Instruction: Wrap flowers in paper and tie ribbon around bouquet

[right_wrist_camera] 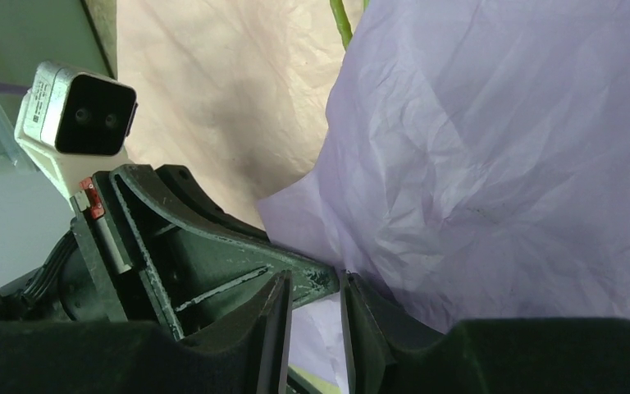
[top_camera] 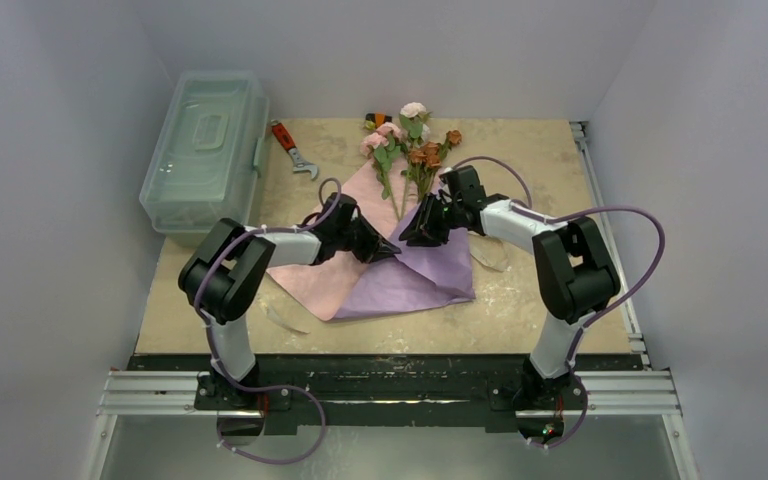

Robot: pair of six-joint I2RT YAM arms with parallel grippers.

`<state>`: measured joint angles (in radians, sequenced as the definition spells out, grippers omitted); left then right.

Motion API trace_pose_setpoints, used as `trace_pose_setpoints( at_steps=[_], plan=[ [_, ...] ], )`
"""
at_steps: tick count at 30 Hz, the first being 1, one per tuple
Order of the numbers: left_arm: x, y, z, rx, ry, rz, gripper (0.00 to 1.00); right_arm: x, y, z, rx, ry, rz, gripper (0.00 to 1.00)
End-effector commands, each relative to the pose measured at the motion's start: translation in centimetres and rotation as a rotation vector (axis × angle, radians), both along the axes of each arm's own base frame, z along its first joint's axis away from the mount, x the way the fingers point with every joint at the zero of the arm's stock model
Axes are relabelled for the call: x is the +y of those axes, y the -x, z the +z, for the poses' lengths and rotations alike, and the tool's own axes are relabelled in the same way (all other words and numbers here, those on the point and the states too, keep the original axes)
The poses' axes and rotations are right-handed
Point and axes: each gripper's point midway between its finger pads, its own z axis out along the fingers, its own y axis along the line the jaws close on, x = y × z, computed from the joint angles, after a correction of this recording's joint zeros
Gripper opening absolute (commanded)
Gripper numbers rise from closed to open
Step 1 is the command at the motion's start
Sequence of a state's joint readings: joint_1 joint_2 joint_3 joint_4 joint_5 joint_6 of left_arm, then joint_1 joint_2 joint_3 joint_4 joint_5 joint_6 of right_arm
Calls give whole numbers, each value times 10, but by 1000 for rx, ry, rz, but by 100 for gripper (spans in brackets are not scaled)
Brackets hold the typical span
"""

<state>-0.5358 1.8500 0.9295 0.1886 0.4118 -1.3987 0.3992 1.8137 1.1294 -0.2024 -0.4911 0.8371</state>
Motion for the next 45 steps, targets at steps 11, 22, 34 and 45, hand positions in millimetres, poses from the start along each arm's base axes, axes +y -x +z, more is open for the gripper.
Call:
trace_pose_setpoints(
  at_steps=[11,22,34,45],
  plan=[
    [8,-27,11,-164,-135,-91,0,-57,15,64,-164,44,10,39],
    [11,-29,11,-180,-168,-115,0,-89,83,11,-73,104,-19,26],
    [26,-17,-3,-141,-256,-133,0,-99,104,-52,33,156,-27,19],
    [54,-35,36,-315,-493,-199,48,-100,108,-61,61,170,-11,18]
  ],
)
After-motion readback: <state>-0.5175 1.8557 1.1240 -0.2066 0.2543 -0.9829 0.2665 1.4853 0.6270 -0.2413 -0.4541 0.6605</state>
